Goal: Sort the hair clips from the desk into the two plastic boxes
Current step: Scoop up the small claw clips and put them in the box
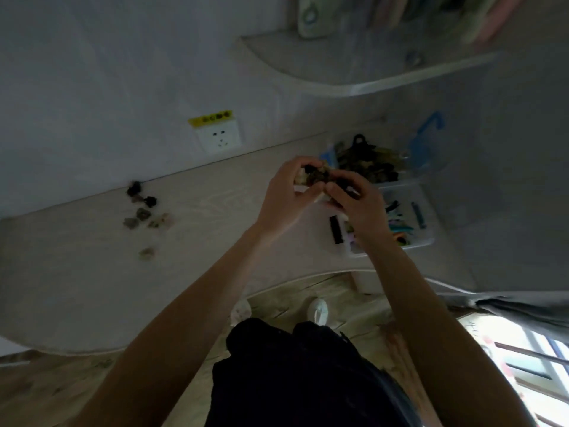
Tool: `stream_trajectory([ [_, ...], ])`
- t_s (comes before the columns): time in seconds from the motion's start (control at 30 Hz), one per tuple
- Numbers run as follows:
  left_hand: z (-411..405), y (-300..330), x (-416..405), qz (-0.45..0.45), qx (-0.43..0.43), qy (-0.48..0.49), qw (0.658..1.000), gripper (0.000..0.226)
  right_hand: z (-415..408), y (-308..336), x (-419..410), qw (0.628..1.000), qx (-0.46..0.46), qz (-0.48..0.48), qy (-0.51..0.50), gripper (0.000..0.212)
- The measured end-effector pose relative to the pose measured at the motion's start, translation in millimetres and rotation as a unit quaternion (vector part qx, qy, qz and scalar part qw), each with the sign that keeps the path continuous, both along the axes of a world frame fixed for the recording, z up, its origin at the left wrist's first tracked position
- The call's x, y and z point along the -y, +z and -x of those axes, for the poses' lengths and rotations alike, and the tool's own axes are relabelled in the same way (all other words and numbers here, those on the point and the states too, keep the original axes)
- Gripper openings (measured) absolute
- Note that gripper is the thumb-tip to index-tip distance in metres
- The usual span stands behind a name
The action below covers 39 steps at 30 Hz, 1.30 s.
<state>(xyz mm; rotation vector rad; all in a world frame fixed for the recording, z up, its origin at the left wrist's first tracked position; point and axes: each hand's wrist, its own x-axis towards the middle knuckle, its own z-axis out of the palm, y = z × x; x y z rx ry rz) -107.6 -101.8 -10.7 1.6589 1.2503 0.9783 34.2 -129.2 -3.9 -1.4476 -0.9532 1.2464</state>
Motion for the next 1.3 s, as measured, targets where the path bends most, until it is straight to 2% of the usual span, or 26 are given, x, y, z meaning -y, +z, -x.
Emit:
stream_trajectory([
  [0.13,-85.9,5.0,-35.9,-0.017,-0.056,-0.049,0.997,0.031,-85.5,0.9,-27.7,0.997,0.07,-0.004,-0.027,0.02],
  [0.3,-154.5,-9.1,-68.6,-0.006,-0.088,-0.022,0.996,0.032,-145.9,-1.4,-62.4,0.981,0.192,-0.023,-0.002,0.02],
  [0.43,-176.7,-15.9,-82.8,0.043,-0.105,-0.017,0.993,0.04,-160.9,-5.0,-87.6,0.945,0.32,-0.05,0.052,0.026],
  [0.6,-170.7,-17.5,-84.6,0.063,-0.175,-0.075,0.98,0.057,-168.5,-19.4,-106.4,0.897,0.412,-0.03,0.158,0.039],
  [0.77,-150.8,-23.0,-74.5,-0.017,-0.245,-0.093,0.965,0.048,-166.3,-19.3,-83.5,0.873,0.453,-0.085,0.162,0.032],
  [0.93,-101.6,-16.6,-42.2,-0.149,-0.25,0.008,0.957,0.027,-131.2,-10.8,-51.6,0.876,0.442,-0.164,0.099,0.024],
  [1.03,-56.0,-20.7,-17.2,-0.191,-0.279,0.044,0.94,0.028,-82.9,-12.8,-36.8,0.849,0.454,-0.232,0.137,0.023],
  [1.17,28.0,-33.8,25.7,-0.154,-0.316,0.154,0.924,0.023,3.2,-32.2,-21.4,0.828,0.44,-0.234,0.256,0.024],
  [1.3,120.2,-53.8,60.9,-0.022,-0.3,0.266,0.916,0.028,77.7,-56.0,-17.1,0.81,0.423,-0.166,0.371,0.036],
])
